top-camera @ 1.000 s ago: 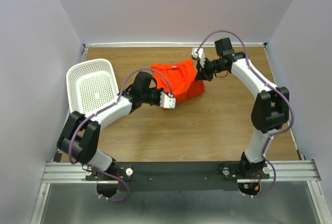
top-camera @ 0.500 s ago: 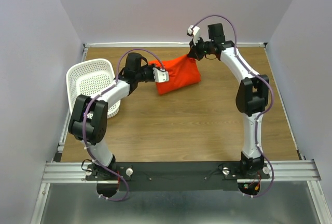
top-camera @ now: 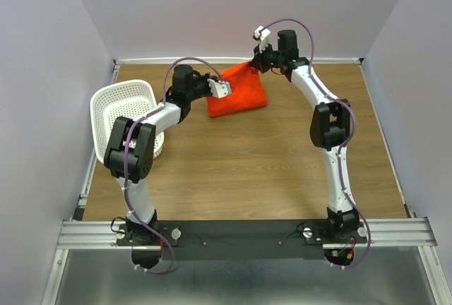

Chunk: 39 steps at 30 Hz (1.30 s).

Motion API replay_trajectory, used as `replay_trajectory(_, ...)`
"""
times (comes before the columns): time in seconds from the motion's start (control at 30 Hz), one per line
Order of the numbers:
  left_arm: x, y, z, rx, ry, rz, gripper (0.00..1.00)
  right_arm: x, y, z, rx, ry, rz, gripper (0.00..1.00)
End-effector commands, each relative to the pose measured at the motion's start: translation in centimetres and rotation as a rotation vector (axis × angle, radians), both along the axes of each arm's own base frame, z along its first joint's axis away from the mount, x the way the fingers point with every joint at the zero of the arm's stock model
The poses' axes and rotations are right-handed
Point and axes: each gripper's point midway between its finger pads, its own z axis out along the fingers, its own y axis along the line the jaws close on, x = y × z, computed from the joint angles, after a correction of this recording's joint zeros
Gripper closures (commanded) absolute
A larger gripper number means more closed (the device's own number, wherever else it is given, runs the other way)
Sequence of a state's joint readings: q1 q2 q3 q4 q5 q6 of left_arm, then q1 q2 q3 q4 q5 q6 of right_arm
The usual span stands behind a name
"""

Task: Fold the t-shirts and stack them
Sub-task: Fold the tshirt

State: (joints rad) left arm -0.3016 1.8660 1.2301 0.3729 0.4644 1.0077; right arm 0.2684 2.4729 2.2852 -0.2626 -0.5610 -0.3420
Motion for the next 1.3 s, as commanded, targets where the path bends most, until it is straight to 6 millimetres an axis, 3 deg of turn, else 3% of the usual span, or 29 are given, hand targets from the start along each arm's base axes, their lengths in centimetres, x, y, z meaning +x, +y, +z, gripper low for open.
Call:
replay_trajectory(0.0, 0.6, 0.0, 1.1, -0.007, -0.032, -0.005, 1.0, 0.8, -0.5, 1.0, 0.017, -0.039, -0.022, 0.99)
replay_trajectory(0.07, -0.5, -0.2, 1.0, -0.008, -0.022, -0.032, 1.0, -1.5, -0.5, 1.8, 0.013, -0.029, 0.028, 0.99)
replay_trajectory(0.1, -1.4, -0.8, 2.3, -0.018, -0.044, -0.06, 1.0, -2.3, -0.6, 2.0, 0.006, -0.03, 0.048, 1.0)
replay_trajectory(0.17, -3.4, -1.2, 1.6, 0.007, -0.027, -0.093, 1.0, -4.1, -0.8, 3.1, 0.013, -0.029, 0.083, 0.99)
replay_trajectory(0.2, -4.5, -1.8, 2.9, 0.011, -0.051, -0.113, 1.0, -5.7, -1.2, 3.6, 0.005, -0.024, 0.097, 0.99)
replay_trajectory(0.3, -7.3, -2.3, 1.3, 0.06, -0.009, -0.145, 1.0, -8.9, -1.3, 4.6, 0.016, -0.017, 0.157, 0.99)
replay_trajectory(0.4, -11.5, -3.5, 0.0, 0.083, 0.015, -0.189, 1.0, -14.9, -2.0, 4.7, 0.017, 0.011, 0.234, 0.99)
replay_trajectory(0.5, -15.0, -5.6, -1.0, 0.112, 0.032, -0.238, 1.0, -18.8, -2.7, 3.6, -0.006, 0.02, 0.288, 1.0)
replay_trajectory(0.53, -16.4, -5.9, -2.4, 0.124, 0.06, -0.255, 1.0, -20.4, -3.0, 4.9, -0.011, -0.016, 0.305, 0.99)
replay_trajectory(0.57, -17.3, -6.4, -2.8, 0.125, 0.074, -0.269, 1.0, -22.4, -3.4, 2.7, -0.022, 0.034, 0.319, 0.99)
replay_trajectory(0.6, -18.8, -7.5, -3.2, 0.127, 0.083, -0.304, 1.0, -23.4, -3.7, 2.4, -0.034, 0.022, 0.34, 1.0)
replay_trajectory(0.67, -21.4, -8.1, -3.2, 0.124, 0.091, -0.328, 1.0, -26.9, -4.5, 1.5, -0.055, 0.06, 0.367, 0.99)
replay_trajectory(0.77, -24.2, -8.4, -3.7, 0.106, 0.12, -0.348, 1.0, -30.2, -5.4, 1.1, -0.085, 0.073, 0.406, 1.0)
replay_trajectory(0.8, -25.8, -9.0, -2.6, 0.085, 0.098, -0.38, 1.0, -32.1, -6.0, 0.9, -0.107, 0.073, 0.415, 1.0)
replay_trajectory(0.9, -28.6, -9.5, -2.4, 0.056, 0.145, -0.408, 1.0, -34.9, -7.3, 0.2, -0.164, 0.058, 0.432, 0.99)
replay_trajectory(0.93, -30.4, -10.0, -1.9, 0.03, 0.164, -0.435, 1.0, -36.9, -8.3, -0.3, -0.196, 0.074, 0.435, 0.99)
replay_trajectory(1.0, -32.3, -10.3, -0.5, -0.015, 0.166, -0.46, 1.0, -38.2, -9.0, -0.6, -0.223, 0.068, 0.425, 0.99)
replay_trajectory(1.1, -36.2, -11.1, -0.3, -0.062, 0.22, -0.521, 1.0, -40.0, -10.2, 0.1, -0.255, 0.022, 0.391, 0.99)
replay_trajectory(1.17, -37.8, -11.2, -0.8, -0.056, 0.245, -0.538, 1.0, -40.5, -10.5, 0.9, -0.259, -0.012, 0.375, 0.99)
replay_trajectory(1.27, -38.5, -11.1, -1.5, -0.05, 0.278, -0.536, 1.0, -40.5, -10.5, 1.4, -0.25, -0.005, 0.361, 1.0)
